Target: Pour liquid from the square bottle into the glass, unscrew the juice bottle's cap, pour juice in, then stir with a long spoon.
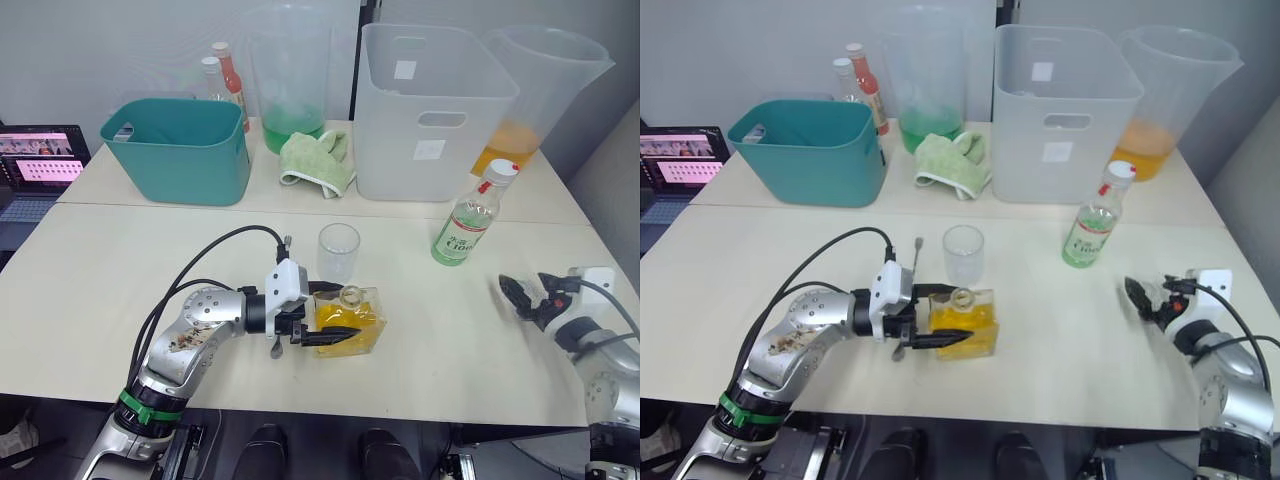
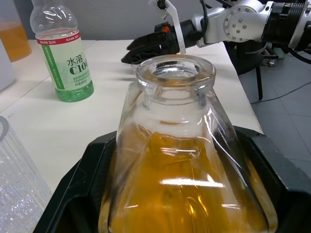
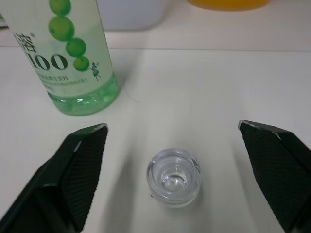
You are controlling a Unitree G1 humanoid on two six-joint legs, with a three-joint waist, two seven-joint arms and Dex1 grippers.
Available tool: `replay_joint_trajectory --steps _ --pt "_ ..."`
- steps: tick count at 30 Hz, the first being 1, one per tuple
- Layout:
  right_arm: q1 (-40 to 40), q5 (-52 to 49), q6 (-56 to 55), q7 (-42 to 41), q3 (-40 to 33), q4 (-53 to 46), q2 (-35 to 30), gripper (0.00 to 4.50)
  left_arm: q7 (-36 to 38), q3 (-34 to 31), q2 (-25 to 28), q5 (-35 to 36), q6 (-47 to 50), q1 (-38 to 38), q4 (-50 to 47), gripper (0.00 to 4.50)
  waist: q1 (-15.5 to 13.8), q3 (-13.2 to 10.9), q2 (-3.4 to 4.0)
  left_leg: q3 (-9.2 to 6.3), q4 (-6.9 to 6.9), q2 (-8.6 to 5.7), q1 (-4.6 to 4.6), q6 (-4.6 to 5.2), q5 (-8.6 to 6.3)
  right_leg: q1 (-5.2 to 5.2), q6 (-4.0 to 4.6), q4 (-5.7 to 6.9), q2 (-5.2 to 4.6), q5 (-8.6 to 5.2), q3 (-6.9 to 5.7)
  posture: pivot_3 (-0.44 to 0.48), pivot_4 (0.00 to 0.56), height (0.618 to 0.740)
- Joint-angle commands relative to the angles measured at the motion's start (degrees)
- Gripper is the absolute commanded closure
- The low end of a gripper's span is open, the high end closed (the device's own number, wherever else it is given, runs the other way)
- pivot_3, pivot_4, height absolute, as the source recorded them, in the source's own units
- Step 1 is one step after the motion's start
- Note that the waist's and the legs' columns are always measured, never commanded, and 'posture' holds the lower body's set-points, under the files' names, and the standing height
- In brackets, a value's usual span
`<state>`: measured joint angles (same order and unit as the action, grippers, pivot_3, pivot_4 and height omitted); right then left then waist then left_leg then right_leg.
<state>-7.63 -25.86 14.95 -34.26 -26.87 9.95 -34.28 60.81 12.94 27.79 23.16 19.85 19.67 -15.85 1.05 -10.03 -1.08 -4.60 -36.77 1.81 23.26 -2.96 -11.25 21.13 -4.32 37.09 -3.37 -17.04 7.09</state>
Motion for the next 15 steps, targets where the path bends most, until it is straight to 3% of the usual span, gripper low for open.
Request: replay_joint_trajectory --steps 1,11,15 --pt "-0.3 -3.0 1.5 -1.9 -3.2 -5.2 -3.5 0.03 1.0 0.3 0.1 1.3 0.4 -0.2 -0.5 1.68 0.0 0.0 0.02 0.00 0.00 0.00 0.00 0.00 0.00 0.00 0.00 0.00 0.00 0.00 0.00 0.000 0.150 0.740" --pt "5.1 -20.0 22.6 -18.6 -3.5 -21.1 -16.8 0.03 0.2 -4.5 2.4 6.9 4.7 -2.1 -4.7 1.68 1.6 0.0 0.05 -0.02 0.16 0.06 0.04 0.04 -0.03 0.04 0.00 -0.08 0.04 -0.01 -0.02 0.000 0.150 0.740" --pt "4.0 -31.8 33.6 -23.3 -1.5 -29.4 -21.4 0.03 -2.2 -10.5 4.5 14.3 11.2 -3.1 -9.1 1.68 2.4 -0.2 0.16 0.00 0.19 0.09 0.10 0.04 -0.03 0.13 -0.01 -0.05 0.06 -0.01 0.01 0.000 0.150 0.740"
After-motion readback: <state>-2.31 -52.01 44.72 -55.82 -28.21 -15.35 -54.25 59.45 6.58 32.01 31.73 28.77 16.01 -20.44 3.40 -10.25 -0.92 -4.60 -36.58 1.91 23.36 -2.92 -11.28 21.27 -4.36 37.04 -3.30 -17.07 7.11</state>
